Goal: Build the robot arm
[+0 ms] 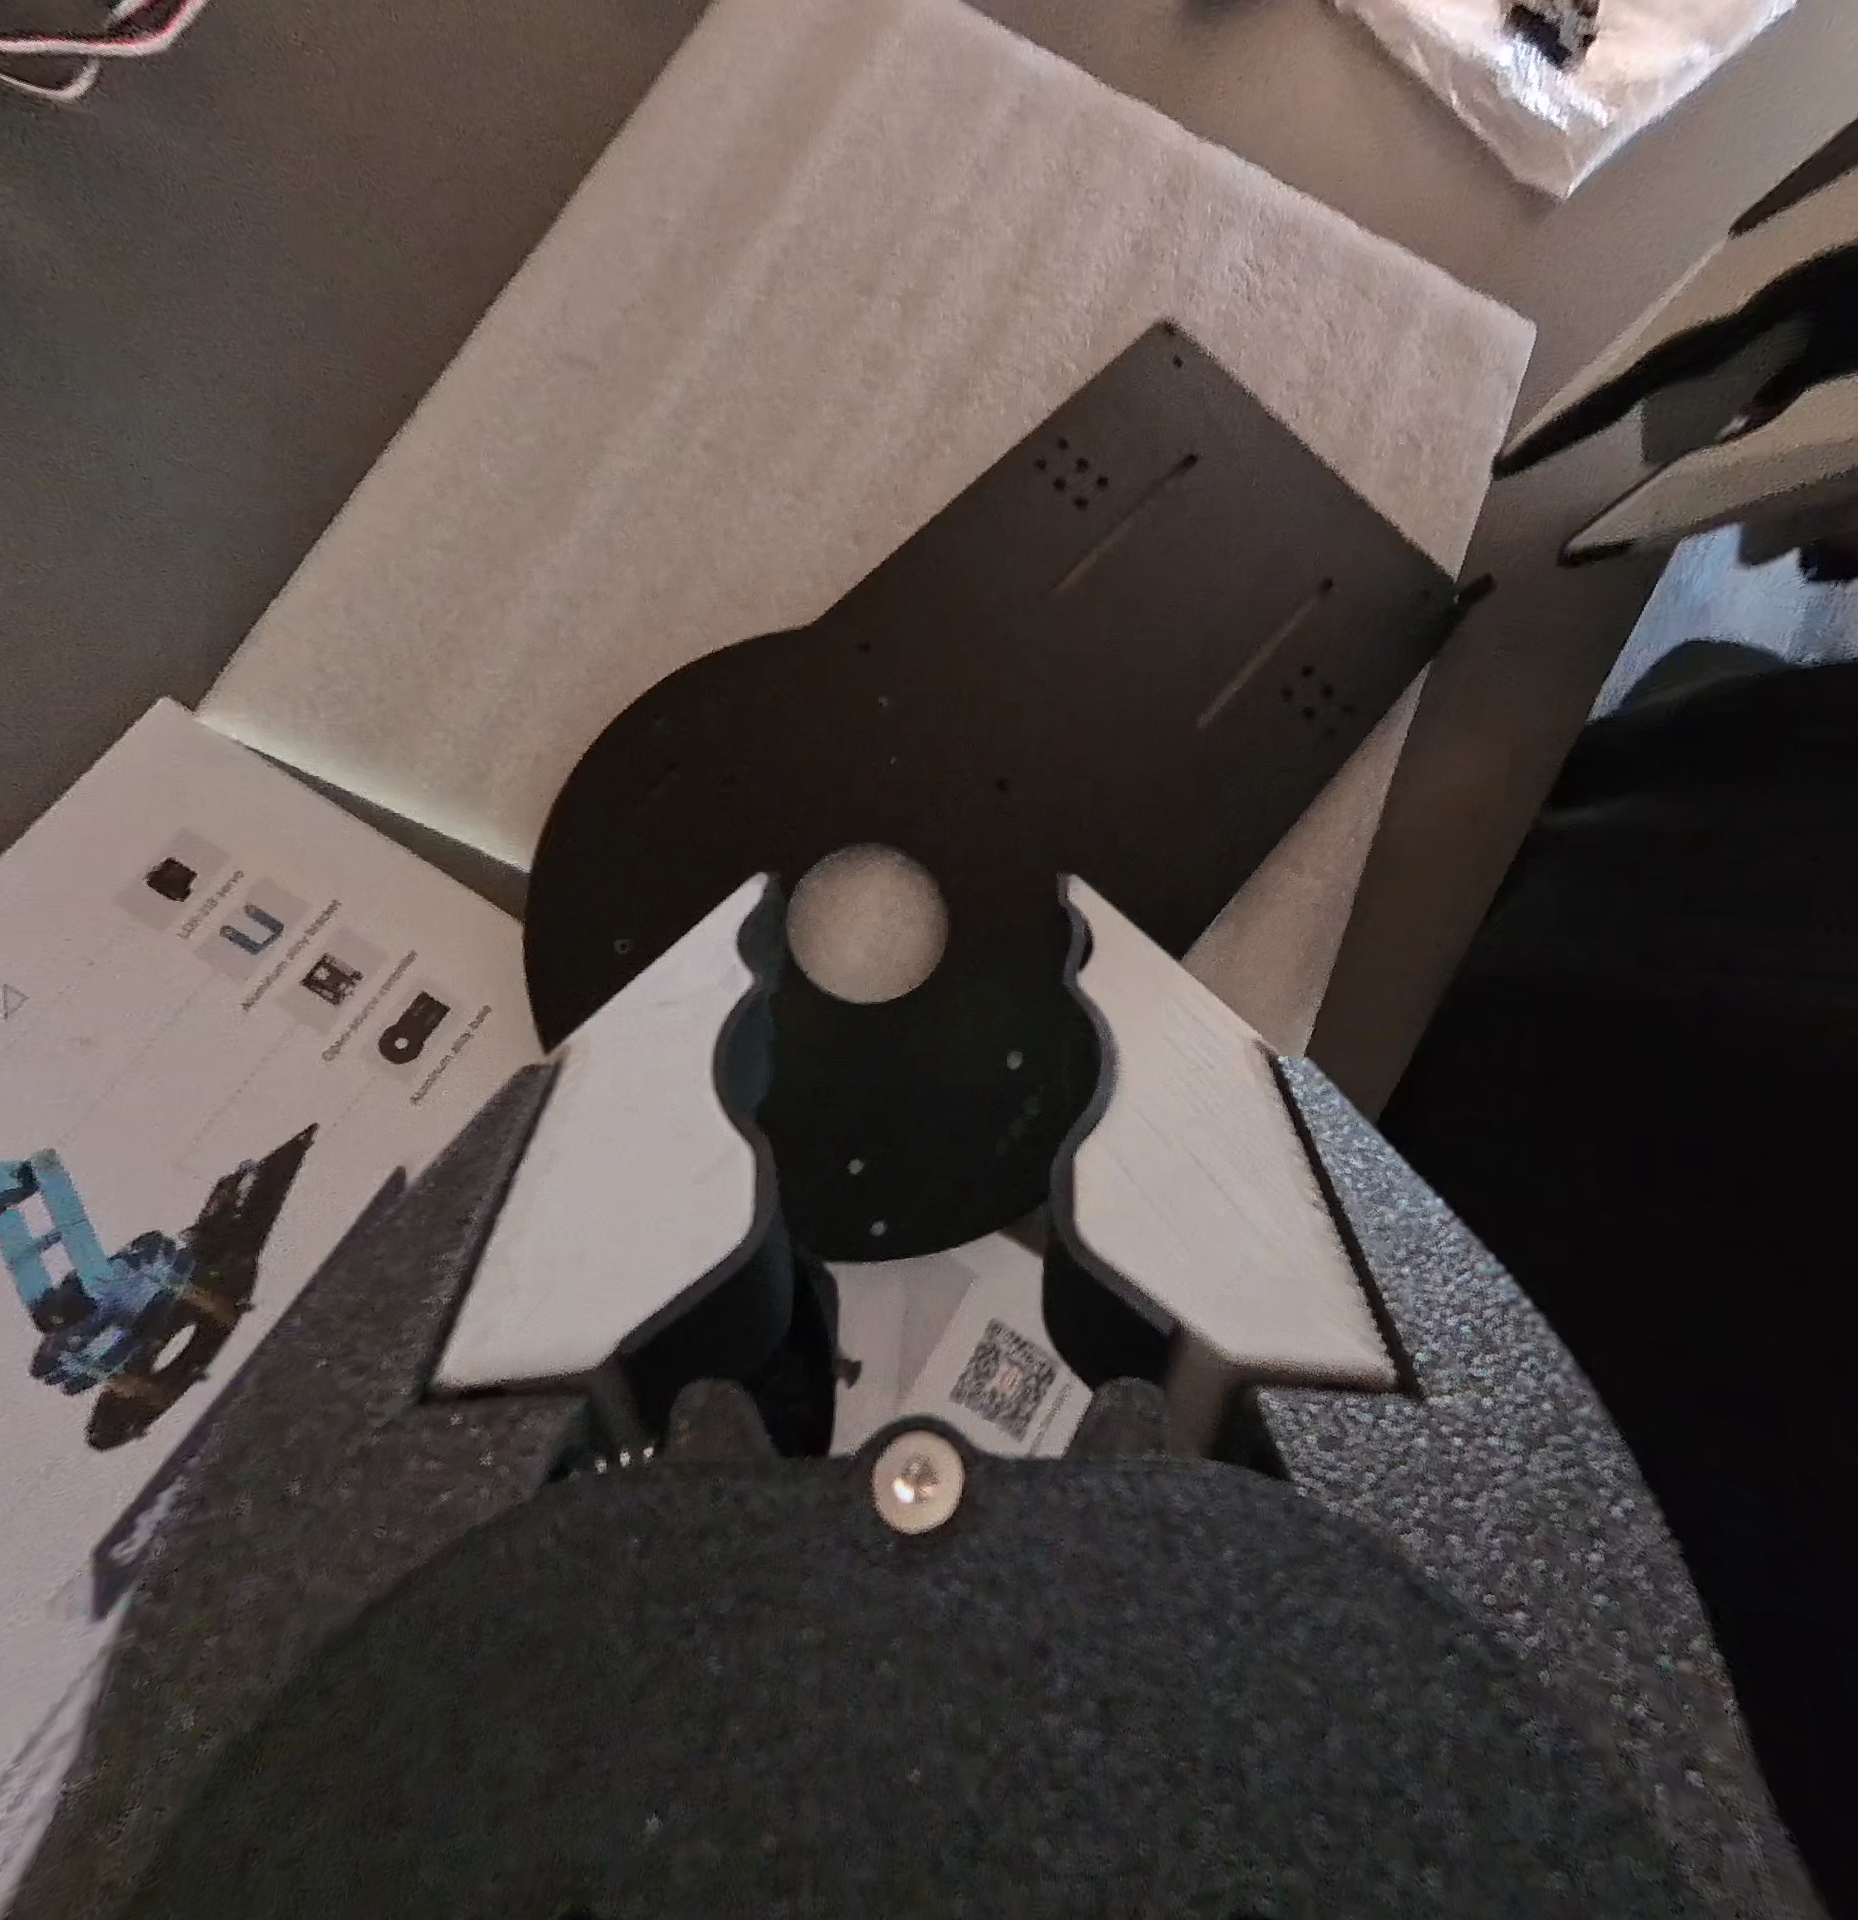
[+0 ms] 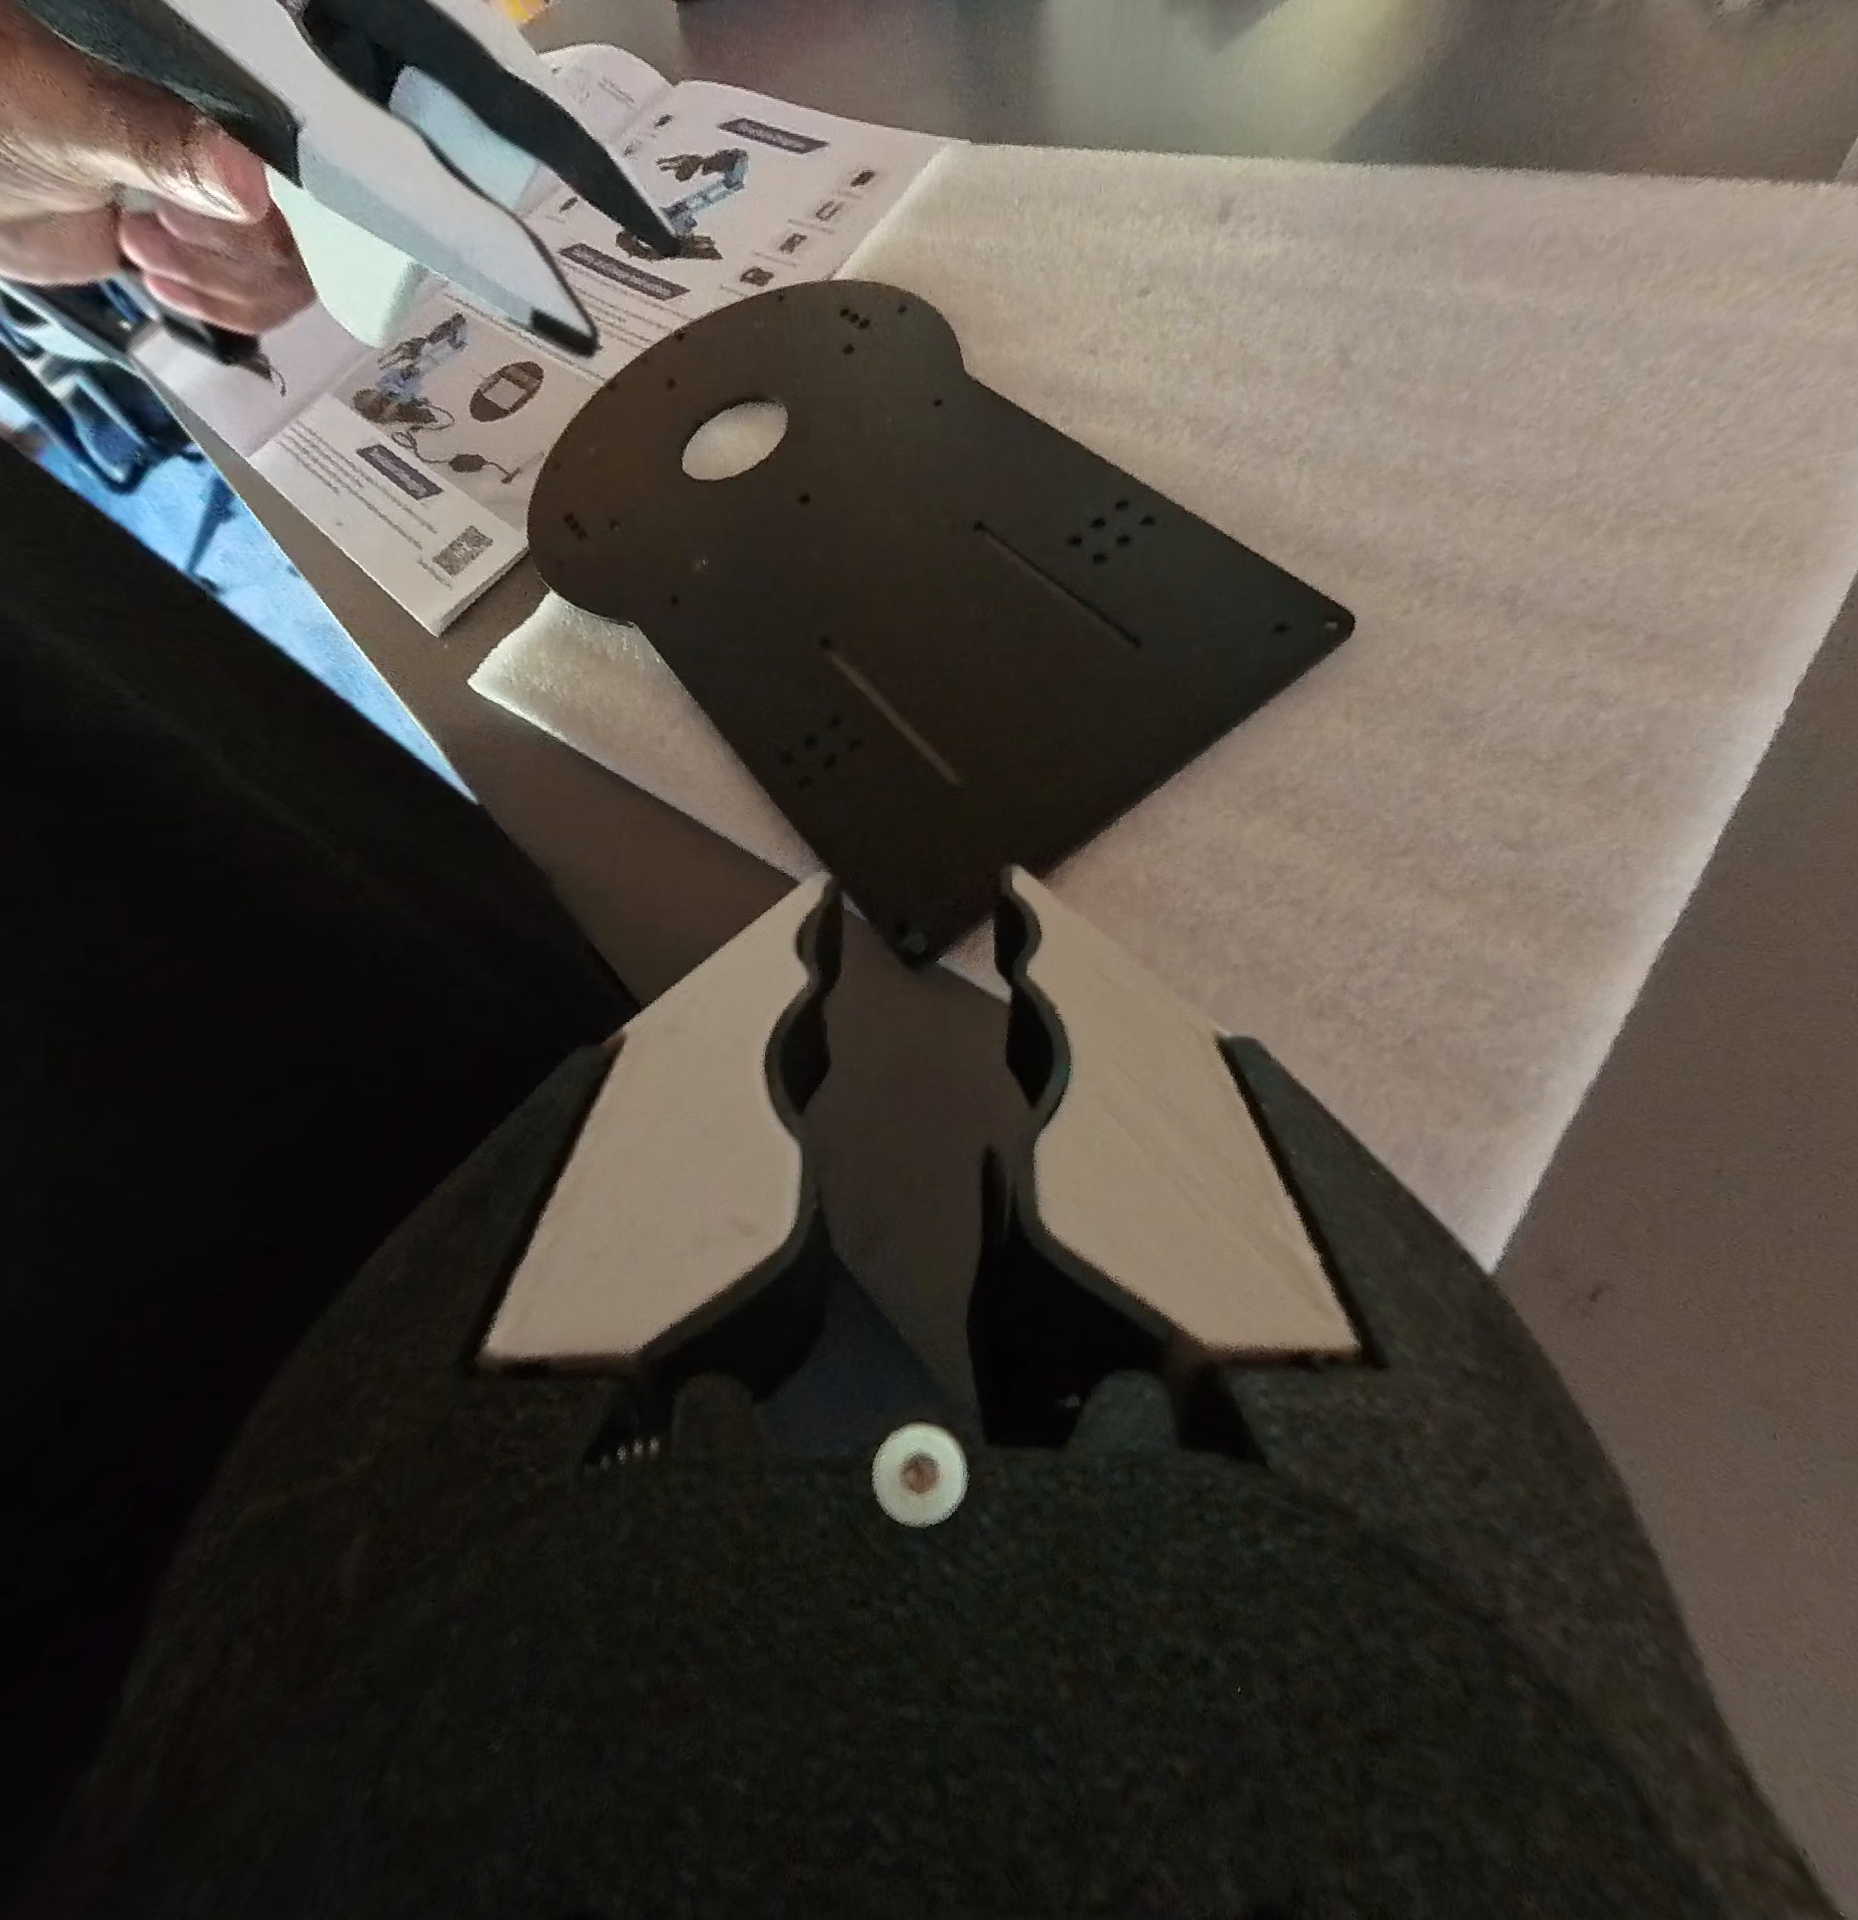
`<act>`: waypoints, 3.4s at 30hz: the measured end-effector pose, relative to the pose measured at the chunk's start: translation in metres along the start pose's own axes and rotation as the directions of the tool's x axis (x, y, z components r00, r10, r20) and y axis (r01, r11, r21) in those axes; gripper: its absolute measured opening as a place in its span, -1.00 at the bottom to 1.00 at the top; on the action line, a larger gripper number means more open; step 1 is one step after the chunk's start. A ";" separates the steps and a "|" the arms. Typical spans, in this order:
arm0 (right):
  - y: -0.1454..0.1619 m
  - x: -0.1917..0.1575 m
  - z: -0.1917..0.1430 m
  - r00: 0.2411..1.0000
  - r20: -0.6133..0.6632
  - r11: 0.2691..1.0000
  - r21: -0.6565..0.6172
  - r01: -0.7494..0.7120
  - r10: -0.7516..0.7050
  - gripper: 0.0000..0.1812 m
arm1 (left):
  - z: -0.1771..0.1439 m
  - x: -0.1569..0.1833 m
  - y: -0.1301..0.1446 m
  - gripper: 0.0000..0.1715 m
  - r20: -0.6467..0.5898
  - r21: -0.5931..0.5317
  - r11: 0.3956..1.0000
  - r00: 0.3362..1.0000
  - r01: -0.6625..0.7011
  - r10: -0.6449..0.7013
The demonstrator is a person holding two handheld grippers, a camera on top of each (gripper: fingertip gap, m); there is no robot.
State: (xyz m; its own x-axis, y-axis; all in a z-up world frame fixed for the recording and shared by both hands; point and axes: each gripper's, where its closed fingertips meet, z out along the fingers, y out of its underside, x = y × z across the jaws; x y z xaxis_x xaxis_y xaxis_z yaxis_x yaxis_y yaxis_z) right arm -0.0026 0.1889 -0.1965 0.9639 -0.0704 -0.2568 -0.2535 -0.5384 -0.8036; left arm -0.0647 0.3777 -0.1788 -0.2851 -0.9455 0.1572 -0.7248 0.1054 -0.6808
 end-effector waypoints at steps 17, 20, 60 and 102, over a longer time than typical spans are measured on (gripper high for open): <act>-0.011 -0.013 0.000 0.980 0.137 0.990 0.038 0.138 -0.142 -0.58 | 0.055 0.053 -0.036 -0.56 -0.067 0.090 0.994 0.996 -0.060 0.066; 0.004 -0.015 -0.005 0.972 0.153 0.984 -0.006 0.180 -0.177 -0.46 | 0.074 0.064 -0.041 -0.61 -0.117 0.057 0.992 0.986 -0.114 0.120; 0.029 -0.025 0.014 0.978 0.109 0.981 -0.059 0.186 -0.179 -0.42 | 0.102 0.074 -0.024 -1.00 -0.076 0.012 0.984 0.981 -0.177 0.177; 0.023 -0.023 0.004 0.990 0.085 0.993 -0.013 0.115 -0.114 -0.50 | 0.102 0.074 -0.024 -1.00 -0.106 0.019 0.986 0.981 -0.163 0.165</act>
State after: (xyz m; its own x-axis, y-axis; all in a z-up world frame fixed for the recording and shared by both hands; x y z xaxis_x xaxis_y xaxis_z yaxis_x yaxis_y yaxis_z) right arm -0.0307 0.1814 -0.2107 0.9760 0.0626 -0.2084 -0.1397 -0.5538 -0.8208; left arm -0.0046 0.2739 -0.2242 -0.4655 -0.8771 0.1182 -0.6562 0.2525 -0.7110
